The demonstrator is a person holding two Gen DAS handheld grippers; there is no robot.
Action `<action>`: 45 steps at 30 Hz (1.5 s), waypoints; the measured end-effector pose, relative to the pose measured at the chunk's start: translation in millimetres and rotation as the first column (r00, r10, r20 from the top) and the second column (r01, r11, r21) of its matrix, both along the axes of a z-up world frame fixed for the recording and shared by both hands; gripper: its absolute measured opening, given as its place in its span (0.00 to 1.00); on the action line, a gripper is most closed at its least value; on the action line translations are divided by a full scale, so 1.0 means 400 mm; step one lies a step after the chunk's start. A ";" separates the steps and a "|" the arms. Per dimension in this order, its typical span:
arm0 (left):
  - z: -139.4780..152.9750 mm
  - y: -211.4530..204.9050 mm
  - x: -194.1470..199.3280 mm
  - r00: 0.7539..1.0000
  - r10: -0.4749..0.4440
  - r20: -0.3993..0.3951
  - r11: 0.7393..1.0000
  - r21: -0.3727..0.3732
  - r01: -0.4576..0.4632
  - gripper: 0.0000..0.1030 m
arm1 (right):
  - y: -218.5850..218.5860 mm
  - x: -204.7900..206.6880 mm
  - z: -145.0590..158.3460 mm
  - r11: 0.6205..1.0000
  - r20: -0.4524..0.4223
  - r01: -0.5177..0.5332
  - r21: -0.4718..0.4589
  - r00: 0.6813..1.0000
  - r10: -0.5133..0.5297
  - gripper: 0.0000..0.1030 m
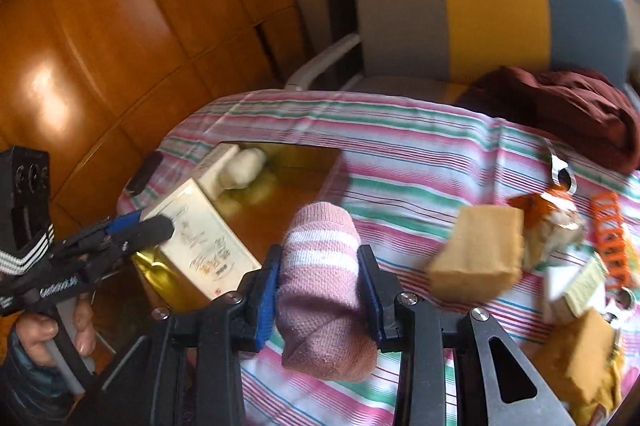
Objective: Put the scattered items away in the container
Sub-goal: 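Carry the pink sock and tall white box over the gold tray with both tools, then release the pink sock into the tray with the right tool while the left tool releases the box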
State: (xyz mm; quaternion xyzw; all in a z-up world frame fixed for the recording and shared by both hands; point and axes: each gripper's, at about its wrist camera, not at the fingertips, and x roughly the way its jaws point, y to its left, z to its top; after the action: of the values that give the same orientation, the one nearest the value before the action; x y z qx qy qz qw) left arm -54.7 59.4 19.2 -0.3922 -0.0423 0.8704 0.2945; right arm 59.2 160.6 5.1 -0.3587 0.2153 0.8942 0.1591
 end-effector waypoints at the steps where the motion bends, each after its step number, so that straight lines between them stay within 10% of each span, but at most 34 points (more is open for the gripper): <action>1: 0.002 -0.018 -0.008 1.000 0.017 -0.006 1.000 -0.016 -0.017 0.49 | -0.012 -0.020 0.000 1.000 0.005 -0.019 0.003 1.000 0.019 0.36; 20: -0.103 -0.272 -0.195 0.988 0.157 -0.014 0.923 -0.354 -0.152 0.49 | -0.166 -0.341 -0.123 0.975 0.105 -0.214 -0.064 0.970 0.219 0.36; 31: -0.133 -0.281 -0.276 0.980 0.172 -0.098 0.939 -0.284 -0.193 0.50 | -0.146 -0.514 -0.164 0.986 0.143 -0.153 -0.058 0.977 0.160 0.36; 45: -0.177 -0.311 -0.245 0.978 0.198 -0.060 0.936 -0.284 -0.207 0.58 | -0.094 -0.630 -0.251 0.926 0.073 -0.068 -0.373 0.992 0.103 0.50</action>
State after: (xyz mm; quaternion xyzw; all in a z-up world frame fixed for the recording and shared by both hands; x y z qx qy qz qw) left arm -152.8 -65.0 -51.6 -0.4110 0.0495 0.8988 0.1438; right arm -192.9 123.1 -95.5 -0.4317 0.3563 0.8265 0.0594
